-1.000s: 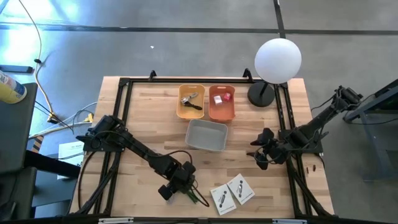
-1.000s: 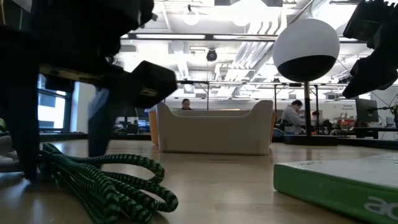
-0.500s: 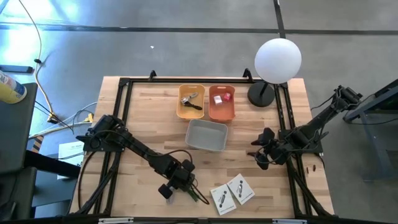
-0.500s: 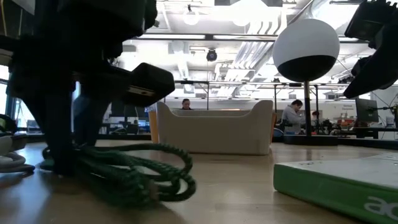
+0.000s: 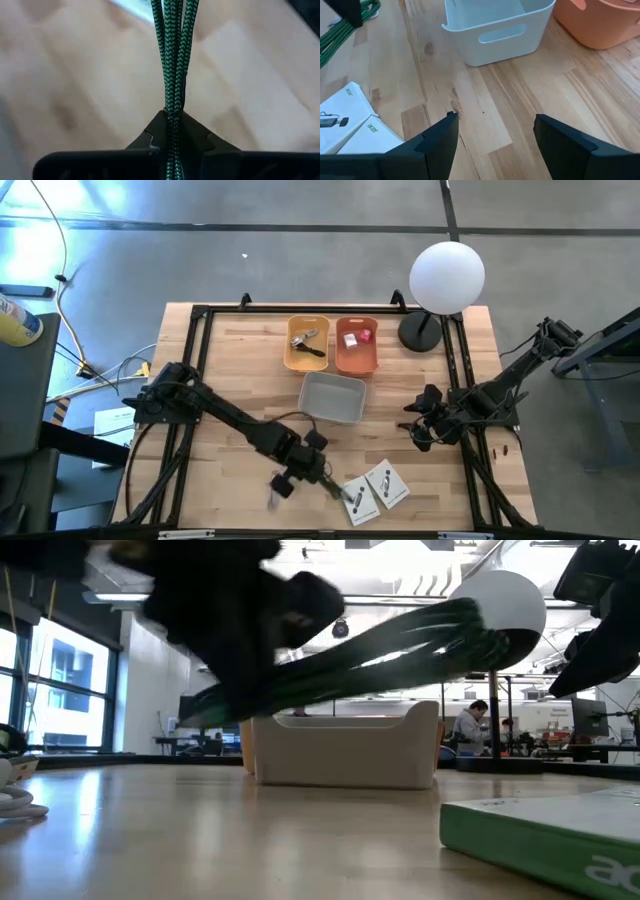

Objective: Pick and place items into bin
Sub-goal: Put the green charger cable into the yellow bin

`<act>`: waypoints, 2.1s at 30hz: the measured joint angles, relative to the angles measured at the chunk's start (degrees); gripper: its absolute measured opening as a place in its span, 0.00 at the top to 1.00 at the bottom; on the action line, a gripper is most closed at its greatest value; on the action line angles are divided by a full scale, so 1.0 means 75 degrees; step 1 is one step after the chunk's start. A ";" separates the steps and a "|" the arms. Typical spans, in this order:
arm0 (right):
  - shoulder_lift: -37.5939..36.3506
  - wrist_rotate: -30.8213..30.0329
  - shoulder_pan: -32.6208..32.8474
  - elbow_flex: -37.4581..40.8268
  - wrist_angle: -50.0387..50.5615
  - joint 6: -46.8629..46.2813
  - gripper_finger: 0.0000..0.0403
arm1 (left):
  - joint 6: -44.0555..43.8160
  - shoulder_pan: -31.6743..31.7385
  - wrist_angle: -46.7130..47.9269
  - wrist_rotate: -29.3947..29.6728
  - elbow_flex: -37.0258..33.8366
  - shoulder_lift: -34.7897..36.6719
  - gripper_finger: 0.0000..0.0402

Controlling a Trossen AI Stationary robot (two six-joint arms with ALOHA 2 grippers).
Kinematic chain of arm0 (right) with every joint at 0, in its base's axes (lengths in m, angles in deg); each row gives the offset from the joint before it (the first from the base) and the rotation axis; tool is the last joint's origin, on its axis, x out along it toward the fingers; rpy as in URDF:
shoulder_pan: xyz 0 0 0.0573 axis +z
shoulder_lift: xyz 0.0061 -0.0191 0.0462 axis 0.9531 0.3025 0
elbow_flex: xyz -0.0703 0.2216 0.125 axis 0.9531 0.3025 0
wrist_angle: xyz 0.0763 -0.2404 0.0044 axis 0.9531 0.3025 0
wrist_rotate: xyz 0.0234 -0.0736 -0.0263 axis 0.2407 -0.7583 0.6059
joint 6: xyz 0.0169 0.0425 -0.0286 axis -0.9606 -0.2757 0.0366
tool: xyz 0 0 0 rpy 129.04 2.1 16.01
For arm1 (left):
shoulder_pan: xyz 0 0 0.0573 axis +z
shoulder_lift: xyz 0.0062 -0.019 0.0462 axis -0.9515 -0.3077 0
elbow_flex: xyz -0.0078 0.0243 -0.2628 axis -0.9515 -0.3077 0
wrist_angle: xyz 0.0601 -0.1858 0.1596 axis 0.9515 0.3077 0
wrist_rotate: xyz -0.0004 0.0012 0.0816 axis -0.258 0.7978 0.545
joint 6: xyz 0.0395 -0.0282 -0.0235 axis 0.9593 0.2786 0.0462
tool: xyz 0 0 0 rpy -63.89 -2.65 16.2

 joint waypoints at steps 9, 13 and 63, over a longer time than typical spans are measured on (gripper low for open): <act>0.0000 0.0262 0.0000 0.0000 0.0015 -0.0079 0.39 | 0.1047 0.1030 0.2043 0.0574 0.1731 0.0007 0.99; 0.0000 0.0332 0.0000 -0.0001 0.0023 -0.0126 0.39 | 0.1505 0.1527 0.2932 0.0924 0.2530 0.0014 0.99; 0.0000 -0.0297 -0.0175 -0.0003 0.0293 -0.0994 0.39 | -0.3916 0.6444 0.5573 0.1216 0.3547 -0.1113 0.99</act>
